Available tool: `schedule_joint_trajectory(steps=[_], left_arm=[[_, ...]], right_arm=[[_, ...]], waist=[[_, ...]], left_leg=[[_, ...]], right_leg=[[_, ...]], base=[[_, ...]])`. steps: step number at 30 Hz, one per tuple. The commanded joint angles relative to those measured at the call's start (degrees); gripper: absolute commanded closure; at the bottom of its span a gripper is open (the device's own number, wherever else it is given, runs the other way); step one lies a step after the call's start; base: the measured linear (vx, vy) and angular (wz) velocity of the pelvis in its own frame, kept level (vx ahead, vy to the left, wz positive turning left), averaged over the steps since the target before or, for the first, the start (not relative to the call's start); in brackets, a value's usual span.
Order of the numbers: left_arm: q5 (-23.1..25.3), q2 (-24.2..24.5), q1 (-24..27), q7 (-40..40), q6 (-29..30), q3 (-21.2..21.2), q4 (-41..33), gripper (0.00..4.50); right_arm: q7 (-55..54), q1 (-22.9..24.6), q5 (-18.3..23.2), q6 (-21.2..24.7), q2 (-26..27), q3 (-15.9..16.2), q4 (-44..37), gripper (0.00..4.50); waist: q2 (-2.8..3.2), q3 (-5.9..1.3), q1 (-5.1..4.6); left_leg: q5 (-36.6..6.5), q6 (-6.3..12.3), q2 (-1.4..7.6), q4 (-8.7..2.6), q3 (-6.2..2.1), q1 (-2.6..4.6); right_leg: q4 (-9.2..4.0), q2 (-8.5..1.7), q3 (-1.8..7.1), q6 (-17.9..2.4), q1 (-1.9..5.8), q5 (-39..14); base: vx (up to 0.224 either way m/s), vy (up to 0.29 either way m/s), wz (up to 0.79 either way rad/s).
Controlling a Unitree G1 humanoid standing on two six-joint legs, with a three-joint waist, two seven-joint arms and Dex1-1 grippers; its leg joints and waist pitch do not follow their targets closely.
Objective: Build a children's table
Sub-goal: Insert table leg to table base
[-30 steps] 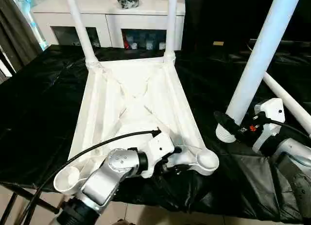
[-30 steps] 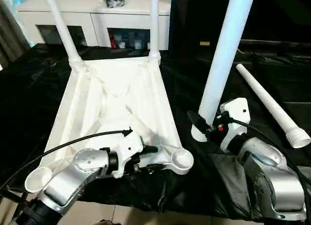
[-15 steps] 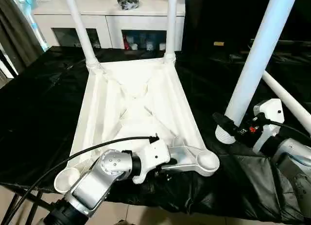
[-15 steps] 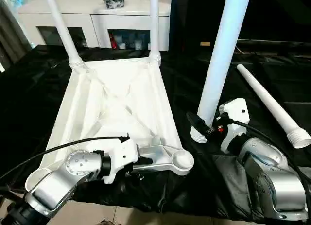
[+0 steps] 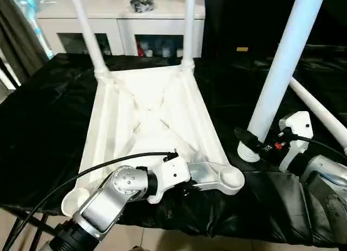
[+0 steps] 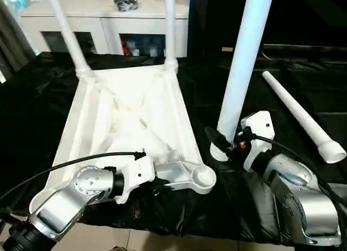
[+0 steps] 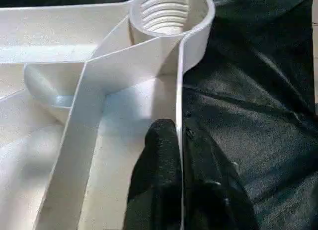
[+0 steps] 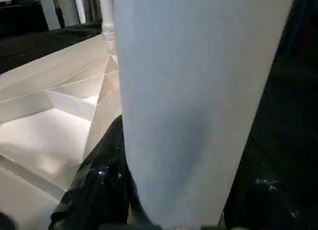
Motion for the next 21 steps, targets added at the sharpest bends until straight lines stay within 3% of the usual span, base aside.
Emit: schedule_joint_trajectory(steps=[1,7,10,15,16,18,20,21], left_arm=[[0.78,0.55,-0.21,0.46,0.44,-0.37,1.26,4.50],[3.18,1.90,-1.20,-0.70,-1.56,-1.87,3.68,4.50],[4.03,1.63,-1.88,-0.18,-3.22,-1.81,5.52,4.50],[3.14,-1.66,-5.70,3.54,-8.42,2.00,13.38,4.50],[2.76,-2.08,-6.47,3.86,-9.49,2.60,14.84,4.50],[2.34,-2.38,-8.12,3.74,-11.05,3.27,17.59,4.50],[2.39,-2.67,-10.39,4.05,-12.77,3.96,21.57,4.50],[2.42,-2.79,-11.57,4.33,-14.27,4.37,23.97,4.50]], right_arm=[[0.51,-0.02,0.24,-0.41,-0.30,0.02,-0.64,2.59],[0.50,-0.42,0.14,-0.76,-0.20,0.46,-0.35,2.59],[0.45,-0.69,0.10,-0.82,-0.05,0.60,-0.16,2.59],[0.34,-1.89,0.03,-1.06,0.45,0.91,0.73,2.59],[0.30,-2.12,-0.01,-1.11,0.53,1.02,0.90,2.59],[0.31,-2.52,-0.06,-1.23,0.71,1.28,1.21,2.59],[0.48,-2.96,-0.13,-1.42,0.93,1.70,1.57,2.59],[0.49,-3.30,-0.23,-1.47,1.10,2.00,1.76,2.59]], waist=[[-0.91,-2.51,0.12],[-0.68,-2.50,0.26],[-0.84,-2.43,0.22],[-1.14,-2.01,-0.03],[-1.23,-1.86,-0.13],[-1.18,-1.80,-0.63],[-0.48,-1.69,-1.60],[0.03,-1.30,-2.46]], left_leg=[[-23.27,-0.44,2.61,-4.67,-2.21,1.01],[-23.33,-0.21,2.61,-4.63,-2.13,1.16],[-24.08,-0.37,2.59,-4.64,-2.14,1.27],[-26.85,-0.87,1.95,-4.01,-2.17,1.80],[-27.35,-0.97,1.78,-3.83,-2.29,1.83],[-28.39,-1.28,1.79,-4.05,-2.83,1.38],[-32.62,-1.76,1.90,-4.61,-3.88,0.95],[-37.16,-1.88,2.20,-4.75,-4.26,1.91]], right_leg=[[-5.75,-2.79,1.88,-5.69,1.30,-28.40],[-5.83,-2.77,1.90,-5.78,1.13,-28.86],[-6.00,-2.74,1.84,-5.42,0.98,-29.93],[-7.24,-2.85,1.18,-2.50,0.25,-39.36],[-7.67,-2.90,0.82,-1.44,0.16,-41.56],[-7.89,-3.08,-0.08,-0.31,0.87,-42.97],[-8.23,-2.93,-1.60,0.88,1.73,-42.47],[-9.03,-2.68,-2.95,0.79,1.57,-42.12]], base=[[0.000,0.000,0.00],[0.000,0.000,0.00],[0.000,0.000,0.00],[0.000,0.000,0.00],[-0.060,0.005,-0.04],[-0.057,0.013,-0.12],[-0.051,0.030,-0.20],[-0.054,0.031,-0.18]])
